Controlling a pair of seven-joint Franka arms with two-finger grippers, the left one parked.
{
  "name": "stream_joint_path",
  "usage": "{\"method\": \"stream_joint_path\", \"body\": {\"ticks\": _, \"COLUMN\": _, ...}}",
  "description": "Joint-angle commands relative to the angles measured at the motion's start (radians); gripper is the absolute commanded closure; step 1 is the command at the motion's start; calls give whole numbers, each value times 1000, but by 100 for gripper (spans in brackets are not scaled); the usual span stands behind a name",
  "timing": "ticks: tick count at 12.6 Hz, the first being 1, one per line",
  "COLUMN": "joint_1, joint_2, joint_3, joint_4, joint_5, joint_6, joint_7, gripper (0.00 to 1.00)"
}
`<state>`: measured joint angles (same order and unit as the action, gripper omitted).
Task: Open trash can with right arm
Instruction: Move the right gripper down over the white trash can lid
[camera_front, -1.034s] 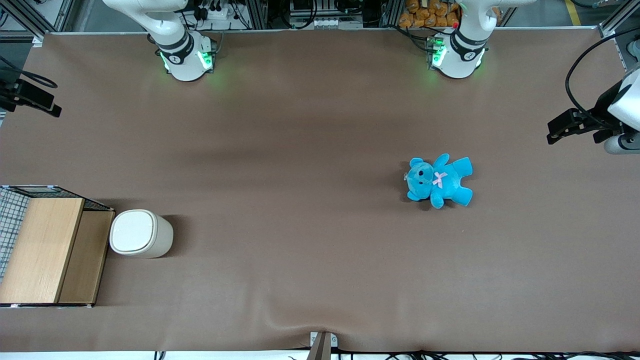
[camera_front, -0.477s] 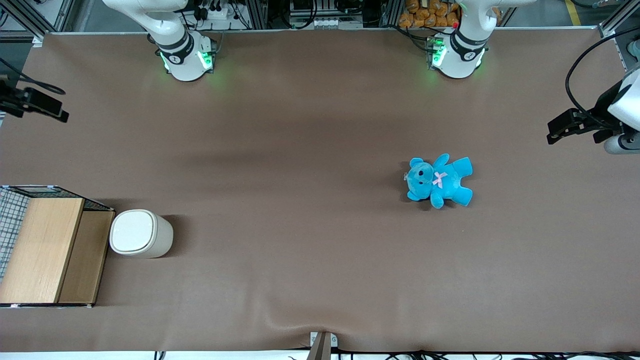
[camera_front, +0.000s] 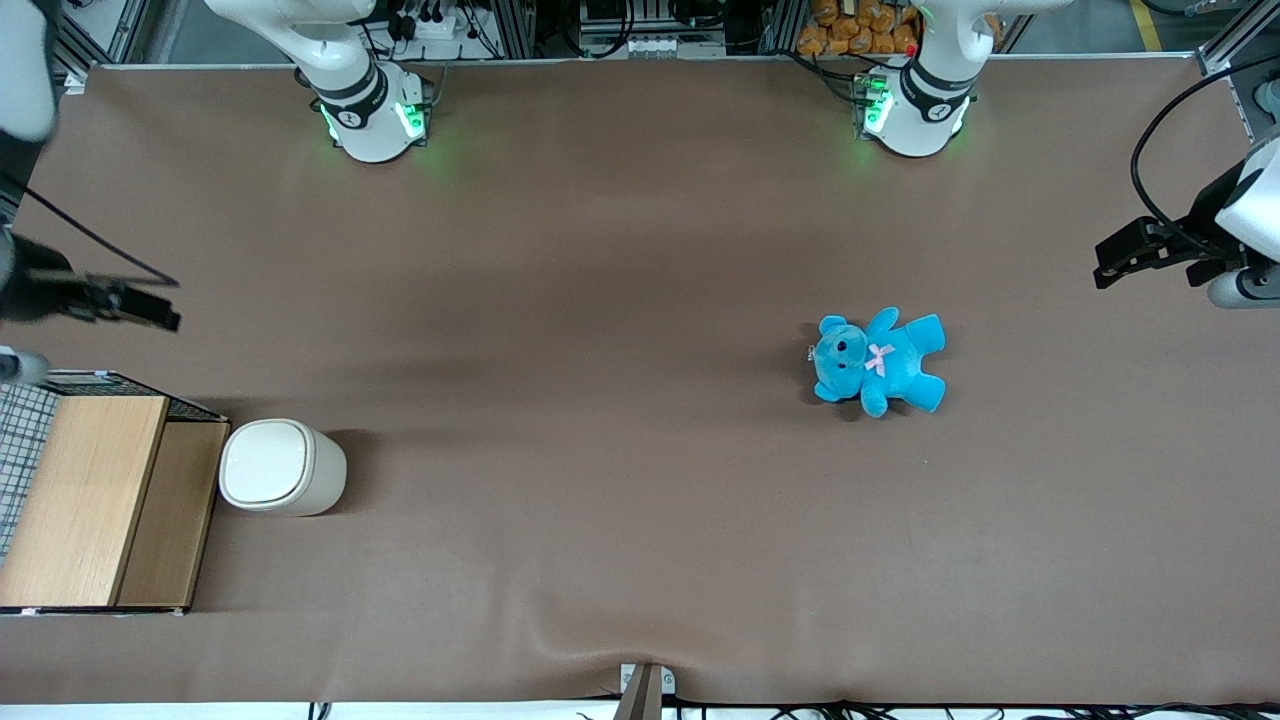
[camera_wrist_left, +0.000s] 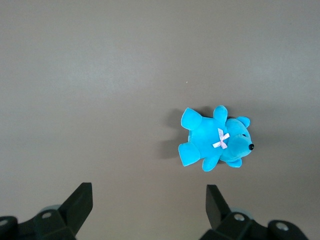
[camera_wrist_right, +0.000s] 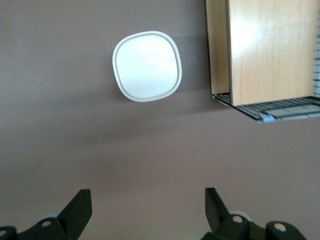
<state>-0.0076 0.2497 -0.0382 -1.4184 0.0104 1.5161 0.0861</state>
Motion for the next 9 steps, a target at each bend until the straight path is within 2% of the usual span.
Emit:
{"method": "stream_joint_path", "body": {"ticks": 1, "joint_1": -5, "joint_2": 87, "joint_3": -3, "joint_4": 15, "joint_5": -21, "joint_6": 73, "joint_7": -11, "gripper": 0}}
{"method": "stream_joint_path", "body": {"ticks": 2, "joint_1": -8, "joint_2": 114, "joint_3": -5, "joint_4": 13, "joint_5": -21, "joint_6": 108, "joint_7": -11, "gripper": 0}}
{"method": "stream_joint_path", "body": {"ticks": 3, "joint_1": -11, "joint_2": 137, "joint_3": -6, "joint_4": 12, "joint_5": -21, "joint_6": 137, "joint_7": -9, "gripper": 9}}
{"method": "stream_joint_path", "body": {"ticks": 5, "joint_1": -32, "joint_2": 175, "joint_3": -6, "joint_4": 12, "joint_5": -14, "joint_6": 179, "joint_7": -9, "gripper": 83}}
{"method": "stream_joint_path", "body": {"ticks": 6, "joint_1": -40, "joint_2": 195, "joint_3": -6, "joint_4": 12, "joint_5": -9, "joint_6": 199, "joint_7": -11, "gripper": 100}}
{"method": "stream_joint_path", "body": {"ticks": 9, "joint_1": -46, "joint_2": 250, "joint_3": -6, "joint_4": 12, "joint_5": -7, "joint_6": 254, "joint_7": -14, "gripper": 100}}
